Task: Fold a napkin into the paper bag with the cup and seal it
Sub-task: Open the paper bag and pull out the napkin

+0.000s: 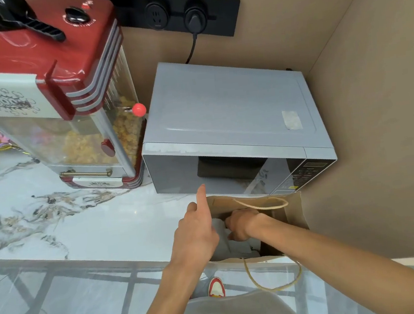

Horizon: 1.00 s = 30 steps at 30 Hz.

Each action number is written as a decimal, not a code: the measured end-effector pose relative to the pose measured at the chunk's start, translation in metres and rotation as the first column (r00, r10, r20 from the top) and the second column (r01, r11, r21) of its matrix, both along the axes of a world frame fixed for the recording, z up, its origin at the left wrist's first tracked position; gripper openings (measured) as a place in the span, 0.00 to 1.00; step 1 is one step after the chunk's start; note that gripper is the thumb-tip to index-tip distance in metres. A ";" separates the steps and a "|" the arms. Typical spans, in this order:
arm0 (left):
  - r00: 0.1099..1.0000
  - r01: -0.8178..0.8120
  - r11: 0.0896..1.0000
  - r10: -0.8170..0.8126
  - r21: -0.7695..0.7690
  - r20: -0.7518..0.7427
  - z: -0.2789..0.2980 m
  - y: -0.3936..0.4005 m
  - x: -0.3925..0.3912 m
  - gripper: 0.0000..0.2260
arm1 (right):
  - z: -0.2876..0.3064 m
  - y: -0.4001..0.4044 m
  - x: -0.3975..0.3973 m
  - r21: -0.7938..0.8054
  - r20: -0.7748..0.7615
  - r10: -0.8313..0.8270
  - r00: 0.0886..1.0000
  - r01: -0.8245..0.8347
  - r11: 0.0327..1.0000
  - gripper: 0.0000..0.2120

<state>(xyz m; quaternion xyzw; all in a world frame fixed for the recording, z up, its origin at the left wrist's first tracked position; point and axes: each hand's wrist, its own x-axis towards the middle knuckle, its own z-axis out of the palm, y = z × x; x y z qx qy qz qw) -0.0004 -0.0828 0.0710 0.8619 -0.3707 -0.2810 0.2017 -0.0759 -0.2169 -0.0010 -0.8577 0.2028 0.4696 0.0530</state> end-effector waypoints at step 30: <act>0.998 -0.045 0.989 0.040 -0.140 -0.041 0.003 -0.014 0.015 0.37 | 0.149 -0.033 -0.090 0.489 0.425 -0.624 0.656 0.414 0.768 0.17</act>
